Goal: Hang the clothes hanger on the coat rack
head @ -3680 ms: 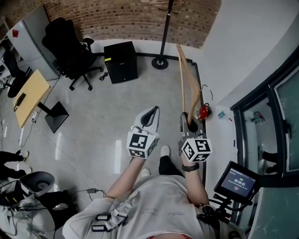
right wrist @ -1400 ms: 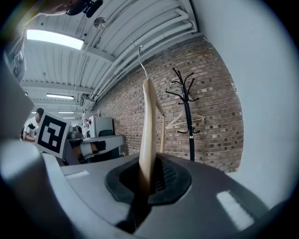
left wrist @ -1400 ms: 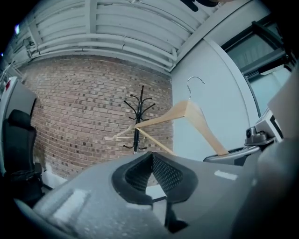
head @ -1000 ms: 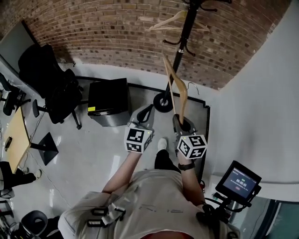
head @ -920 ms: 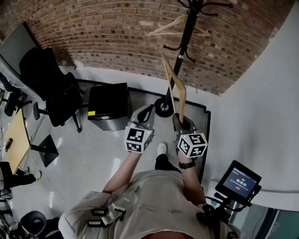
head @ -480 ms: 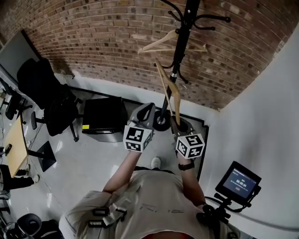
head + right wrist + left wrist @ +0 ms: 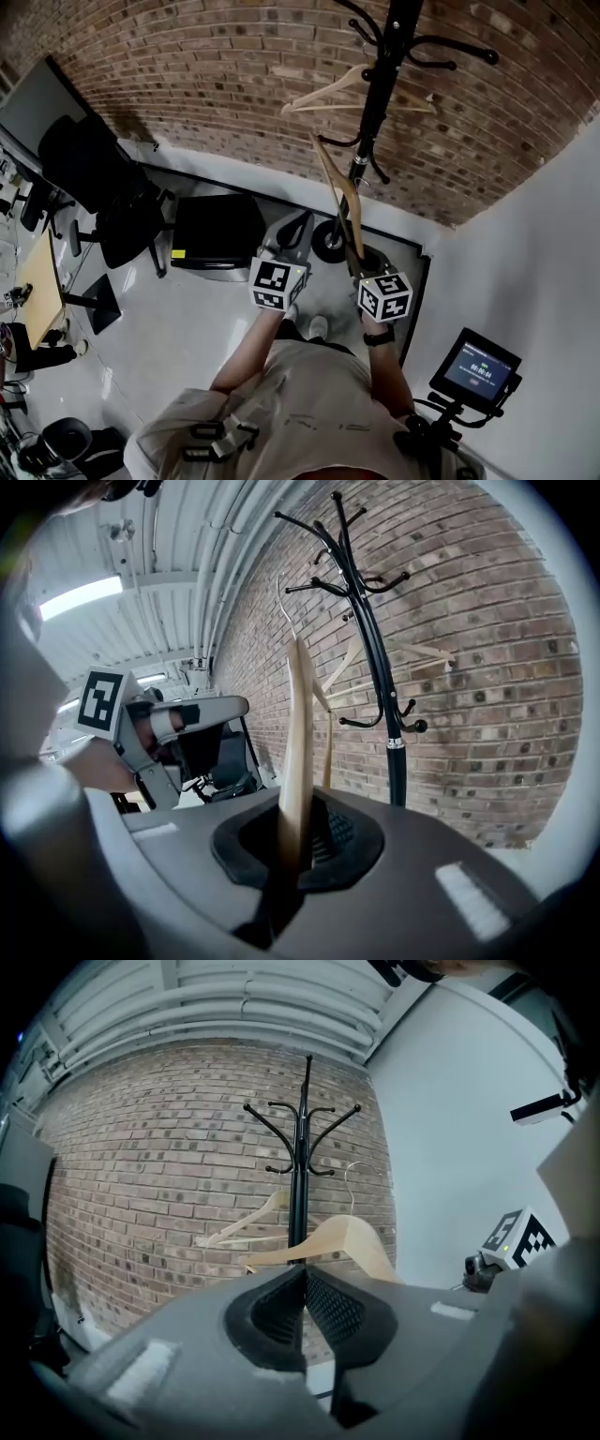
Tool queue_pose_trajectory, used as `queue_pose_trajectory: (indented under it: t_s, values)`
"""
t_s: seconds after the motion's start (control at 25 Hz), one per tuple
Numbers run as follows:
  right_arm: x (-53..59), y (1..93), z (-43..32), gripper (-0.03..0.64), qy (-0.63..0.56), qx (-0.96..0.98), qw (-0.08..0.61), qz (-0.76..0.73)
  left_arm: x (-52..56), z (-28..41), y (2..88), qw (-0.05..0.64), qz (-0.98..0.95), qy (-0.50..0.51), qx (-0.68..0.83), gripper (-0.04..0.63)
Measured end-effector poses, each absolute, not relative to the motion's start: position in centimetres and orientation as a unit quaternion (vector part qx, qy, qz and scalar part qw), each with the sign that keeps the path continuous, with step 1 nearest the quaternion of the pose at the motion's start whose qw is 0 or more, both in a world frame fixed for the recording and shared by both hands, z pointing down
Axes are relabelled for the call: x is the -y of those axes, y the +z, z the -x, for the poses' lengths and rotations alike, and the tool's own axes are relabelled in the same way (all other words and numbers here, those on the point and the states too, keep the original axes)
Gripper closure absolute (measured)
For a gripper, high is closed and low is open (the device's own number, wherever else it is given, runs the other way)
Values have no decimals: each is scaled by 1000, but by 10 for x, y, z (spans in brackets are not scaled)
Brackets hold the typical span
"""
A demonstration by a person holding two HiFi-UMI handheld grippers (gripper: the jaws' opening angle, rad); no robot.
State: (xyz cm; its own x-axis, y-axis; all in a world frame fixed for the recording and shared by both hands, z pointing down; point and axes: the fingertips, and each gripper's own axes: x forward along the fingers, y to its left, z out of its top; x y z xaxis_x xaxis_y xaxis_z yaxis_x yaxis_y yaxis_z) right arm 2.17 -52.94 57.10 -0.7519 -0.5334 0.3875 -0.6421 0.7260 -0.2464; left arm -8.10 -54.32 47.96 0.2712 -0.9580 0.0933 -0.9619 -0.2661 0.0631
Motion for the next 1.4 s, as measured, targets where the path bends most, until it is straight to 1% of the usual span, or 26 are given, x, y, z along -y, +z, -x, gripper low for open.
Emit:
queue_pose_trajectory:
  t_s: [0.16,0.32,0.56,0.72,0.84,1.0,1.4]
  values:
    - [547,577,-18,614,180,916,160,-319,554,92,490,60,-793,25,606,595]
    - [567,568,-14,614,137,923,190,-306,567,100,487,49,-794,35,605,595]
    - [590,544,-8,612,69,934,247,-247,586,110,482,35,-801,23,597,595]
    - [598,533,-4,611,66,940,274,-191,593,118,479,42,-805,19,591,595]
    - [605,522,-3,611,84,945,280,-150,599,126,476,40,-806,16,590,595]
    - [616,501,-6,609,80,947,287,-117,604,134,477,38,-808,18,588,595]
    - [645,436,-13,607,72,960,253,-97,611,152,471,41,-808,8,588,595]
